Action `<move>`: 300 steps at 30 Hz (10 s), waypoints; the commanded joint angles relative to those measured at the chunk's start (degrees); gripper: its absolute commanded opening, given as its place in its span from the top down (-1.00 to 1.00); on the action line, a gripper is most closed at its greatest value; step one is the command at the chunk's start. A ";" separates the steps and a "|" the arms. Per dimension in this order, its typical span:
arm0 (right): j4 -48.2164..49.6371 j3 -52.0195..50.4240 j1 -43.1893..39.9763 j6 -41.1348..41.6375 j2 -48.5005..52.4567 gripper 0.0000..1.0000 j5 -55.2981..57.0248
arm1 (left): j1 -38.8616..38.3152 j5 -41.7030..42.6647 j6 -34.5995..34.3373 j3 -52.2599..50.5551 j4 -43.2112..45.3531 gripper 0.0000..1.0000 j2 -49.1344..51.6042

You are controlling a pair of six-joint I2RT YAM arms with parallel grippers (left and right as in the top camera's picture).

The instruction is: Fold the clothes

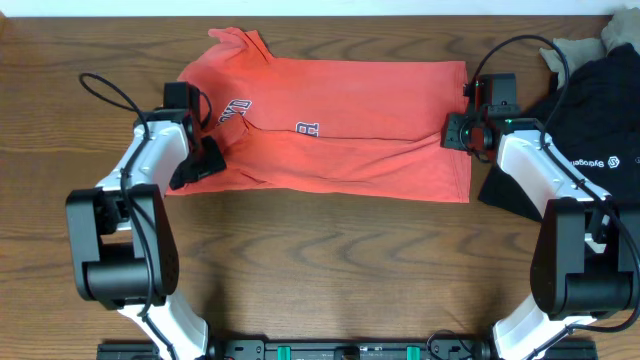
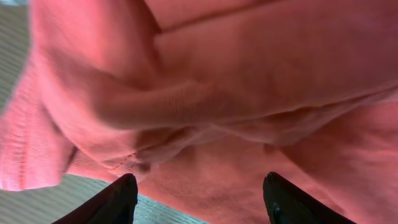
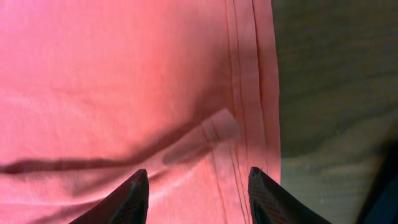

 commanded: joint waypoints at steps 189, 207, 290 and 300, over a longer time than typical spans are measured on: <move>-46.27 16.41 -0.44 1.40 -0.02 -0.57 -5.22 | 1.55 24.02 10.45 27.96 7.89 -0.96 13.79; -40.72 16.41 0.52 1.44 0.00 -0.50 -5.22 | 1.77 33.24 2.91 31.95 17.75 0.59 20.13; -30.97 13.62 -2.89 9.29 4.35 0.83 4.90 | 6.75 17.66 16.37 26.97 -31.65 0.88 -11.17; -41.83 13.62 -2.73 8.68 4.28 0.80 4.90 | 8.44 14.19 11.56 26.95 -42.62 0.88 -12.63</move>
